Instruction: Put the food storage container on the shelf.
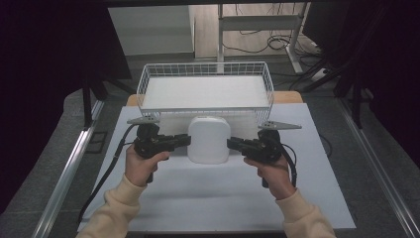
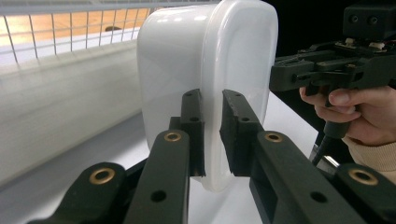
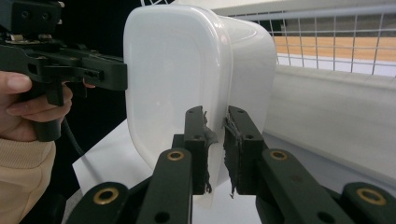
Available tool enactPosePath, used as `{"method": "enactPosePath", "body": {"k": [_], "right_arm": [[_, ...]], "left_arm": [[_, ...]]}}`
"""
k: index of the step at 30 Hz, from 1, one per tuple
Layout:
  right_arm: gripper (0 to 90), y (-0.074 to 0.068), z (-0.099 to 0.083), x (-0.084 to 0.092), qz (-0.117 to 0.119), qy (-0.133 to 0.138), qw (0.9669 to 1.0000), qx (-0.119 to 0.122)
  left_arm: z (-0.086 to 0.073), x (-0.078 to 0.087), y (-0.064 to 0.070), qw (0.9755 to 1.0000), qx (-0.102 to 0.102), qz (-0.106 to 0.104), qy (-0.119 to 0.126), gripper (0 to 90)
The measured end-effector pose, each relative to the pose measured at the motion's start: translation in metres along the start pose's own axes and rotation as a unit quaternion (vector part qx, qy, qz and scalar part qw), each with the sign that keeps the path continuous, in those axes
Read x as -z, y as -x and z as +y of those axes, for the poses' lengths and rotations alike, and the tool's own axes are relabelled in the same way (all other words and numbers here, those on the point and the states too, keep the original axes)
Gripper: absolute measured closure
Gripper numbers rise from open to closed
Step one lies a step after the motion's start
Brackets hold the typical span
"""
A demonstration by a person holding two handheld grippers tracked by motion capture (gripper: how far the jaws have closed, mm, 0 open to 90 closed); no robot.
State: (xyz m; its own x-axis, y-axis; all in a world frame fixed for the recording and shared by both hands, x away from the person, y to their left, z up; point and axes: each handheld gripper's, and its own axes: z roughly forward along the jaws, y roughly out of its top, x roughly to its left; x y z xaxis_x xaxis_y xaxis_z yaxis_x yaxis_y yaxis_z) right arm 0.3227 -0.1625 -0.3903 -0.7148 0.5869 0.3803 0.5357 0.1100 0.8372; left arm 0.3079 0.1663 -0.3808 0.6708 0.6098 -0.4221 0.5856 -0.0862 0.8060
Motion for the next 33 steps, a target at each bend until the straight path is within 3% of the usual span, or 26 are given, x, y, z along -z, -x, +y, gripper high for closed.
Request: {"method": "enactPosePath", "body": {"k": [11,33], "right_arm": [[79.3,0.0,0.013,0.002,0.0,0.013,0.9999,0.006],[79.3,-0.01,0.072,0.003,-0.004,0.027,0.9985,0.048]], "left_arm": [[0.017,0.003,0.003,0.9999,-0.012,0.009,0.003,80.3],[0.065,0.02,0.007,0.9983,-0.038,0.032,0.032,80.0]]}}
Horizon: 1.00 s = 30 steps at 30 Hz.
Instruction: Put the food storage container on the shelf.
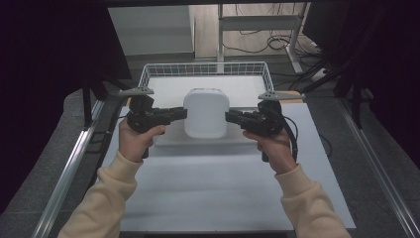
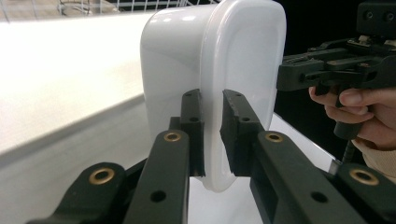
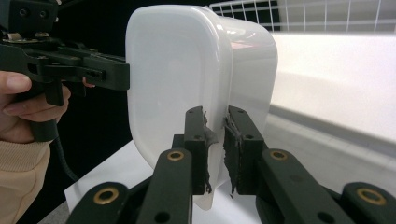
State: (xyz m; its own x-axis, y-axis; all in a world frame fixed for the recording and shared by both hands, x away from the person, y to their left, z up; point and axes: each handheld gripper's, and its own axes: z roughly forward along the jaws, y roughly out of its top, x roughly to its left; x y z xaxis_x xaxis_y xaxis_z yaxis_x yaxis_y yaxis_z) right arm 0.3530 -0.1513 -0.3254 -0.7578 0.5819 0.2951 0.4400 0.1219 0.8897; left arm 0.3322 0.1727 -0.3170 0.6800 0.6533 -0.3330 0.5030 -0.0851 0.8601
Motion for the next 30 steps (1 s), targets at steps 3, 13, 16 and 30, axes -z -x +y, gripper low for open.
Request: {"method": "enactPosePath", "body": {"k": [3,13,16,30], "right_arm": [[79.3,-0.002,0.013,0.001,-0.003,0.003,0.9999,0.013],[79.4,-0.003,0.042,0.003,-0.005,0.007,0.9995,0.03],[79.4,0.0,0.049,0.001,-0.006,0.005,0.9995,0.03],[79.3,0.038,0.079,-0.036,-0.007,-0.045,0.9989,-0.008]], "left_arm": [[0.011,0.004,0.002,0.9999,-0.007,0.007,0.007,79.9],[0.036,0.007,-0.003,0.9997,-0.014,0.007,0.02,79.6],[0.04,0.005,-0.007,0.9997,-0.011,0.006,0.02,79.5],[0.063,-0.022,-0.053,0.9989,0.047,0.001,-0.007,79.5]]}}
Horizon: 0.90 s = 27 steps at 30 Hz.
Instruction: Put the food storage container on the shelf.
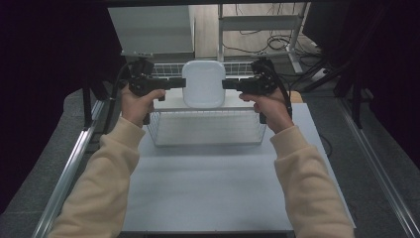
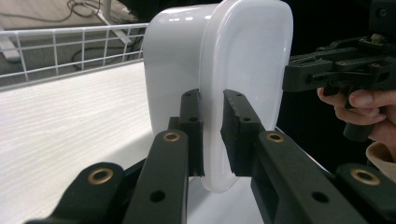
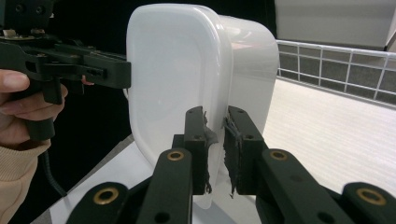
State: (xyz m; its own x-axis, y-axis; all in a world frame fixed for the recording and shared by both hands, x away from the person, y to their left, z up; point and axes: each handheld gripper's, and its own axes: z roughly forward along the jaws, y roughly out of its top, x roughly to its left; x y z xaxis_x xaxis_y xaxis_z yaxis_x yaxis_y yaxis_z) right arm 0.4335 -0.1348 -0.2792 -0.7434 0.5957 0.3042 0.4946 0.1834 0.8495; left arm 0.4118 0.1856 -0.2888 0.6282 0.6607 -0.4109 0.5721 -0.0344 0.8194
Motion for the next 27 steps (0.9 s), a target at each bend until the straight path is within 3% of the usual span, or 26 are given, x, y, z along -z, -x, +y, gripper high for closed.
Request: {"method": "enactPosePath", "body": {"k": [8,12,18,19,21,25,27], "right_arm": [[79.0,0.013,0.012,-0.011,0.006,-0.024,0.9989,-0.041],[78.5,0.021,0.017,-0.02,0.0,-0.042,0.9968,-0.067],[78.3,0.03,0.024,-0.025,0.002,-0.047,0.9944,-0.095],[77.7,0.036,0.026,-0.028,0.007,-0.051,0.992,-0.115],[77.3,0.04,0.028,-0.03,0.011,-0.054,0.9902,-0.128],[74.4,0.059,0.032,-0.04,0.023,-0.06,0.9818,-0.179],[73.7,0.061,0.032,-0.042,0.021,-0.061,0.9805,-0.186]], "left_arm": [[0.009,-0.011,-0.022,0.9985,0.045,-0.023,-0.02,79.4],[0.011,-0.018,-0.03,0.9972,0.065,-0.021,-0.031,79.2],[0.019,-0.024,-0.039,0.995,0.09,-0.028,-0.033,79.3],[0.022,-0.027,-0.044,0.9926,0.11,-0.036,-0.037,79.3],[0.024,-0.028,-0.049,0.9914,0.117,-0.042,-0.043,79.3],[0.031,-0.036,-0.064,0.9839,0.16,-0.064,-0.049,78.5],[0.033,-0.041,-0.071,0.9807,0.176,-0.069,-0.051,78.1]]}}
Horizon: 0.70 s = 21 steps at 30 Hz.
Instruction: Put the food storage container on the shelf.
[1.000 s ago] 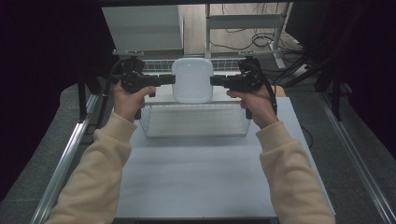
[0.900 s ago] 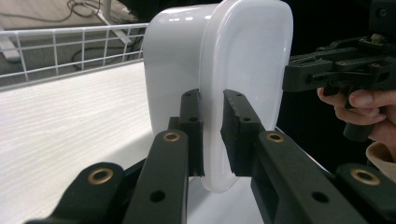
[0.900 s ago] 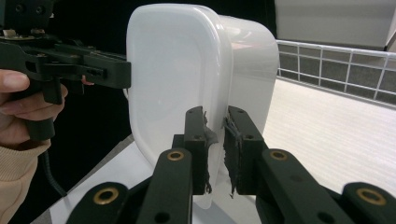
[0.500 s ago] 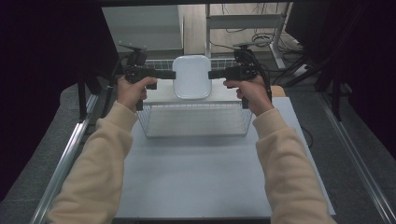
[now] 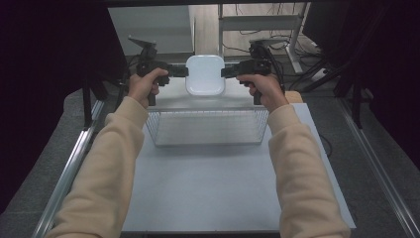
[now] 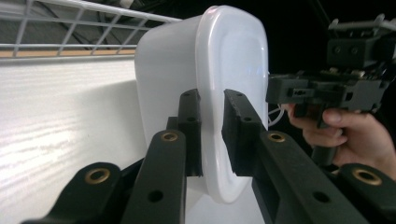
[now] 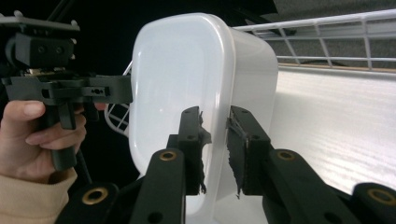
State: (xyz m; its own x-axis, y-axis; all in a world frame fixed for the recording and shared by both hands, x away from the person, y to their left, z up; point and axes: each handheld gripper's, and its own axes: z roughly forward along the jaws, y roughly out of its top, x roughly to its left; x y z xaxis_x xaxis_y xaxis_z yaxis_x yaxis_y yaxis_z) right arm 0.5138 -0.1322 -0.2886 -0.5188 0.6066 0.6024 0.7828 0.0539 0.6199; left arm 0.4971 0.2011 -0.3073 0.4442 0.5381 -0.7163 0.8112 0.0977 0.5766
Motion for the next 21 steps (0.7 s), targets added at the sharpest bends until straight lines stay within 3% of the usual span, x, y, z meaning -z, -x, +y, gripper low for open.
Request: {"method": "enactPosePath", "body": {"k": [2,6,13,17,18,19,20,21], "right_arm": [[71.6,0.006,0.004,-0.006,0.002,0.002,0.9998,-0.02],[68.2,0.012,0.008,-0.013,0.002,-0.005,0.999,-0.045],[66.6,0.024,0.009,-0.019,0.009,0.006,0.9969,-0.078],[65.1,0.023,0.008,-0.019,0.005,0.008,0.9971,-0.075],[58.6,0.021,0.008,-0.02,0.008,0.013,0.9972,-0.073],[58.6,0.021,0.008,-0.02,0.008,0.013,0.9972,-0.073],[50.0,0.018,0.008,-0.019,0.011,0.024,0.9973,-0.068],[50.0,0.018,0.008,-0.019,0.011,0.024,0.9973,-0.068]], "left_arm": [[0.006,-0.004,-0.01,0.9995,0.03,-0.007,0.006,77.3],[0.009,-0.008,-0.019,0.9986,0.052,-0.009,0.008,79.3],[0.009,-0.011,-0.026,0.9977,0.066,-0.016,0.007,78.7],[0.009,-0.013,-0.026,0.9974,0.069,-0.019,0.0,75.4],[0.008,-0.014,-0.025,0.9974,0.07,-0.02,0.0,70.1],[0.008,-0.014,-0.024,0.9974,0.07,-0.021,0.003,70.1],[0.007,-0.013,-0.021,0.9977,0.065,-0.016,0.011,61.9],[0.007,-0.013,-0.021,0.9977,0.065,-0.016,0.011,59.3]]}}
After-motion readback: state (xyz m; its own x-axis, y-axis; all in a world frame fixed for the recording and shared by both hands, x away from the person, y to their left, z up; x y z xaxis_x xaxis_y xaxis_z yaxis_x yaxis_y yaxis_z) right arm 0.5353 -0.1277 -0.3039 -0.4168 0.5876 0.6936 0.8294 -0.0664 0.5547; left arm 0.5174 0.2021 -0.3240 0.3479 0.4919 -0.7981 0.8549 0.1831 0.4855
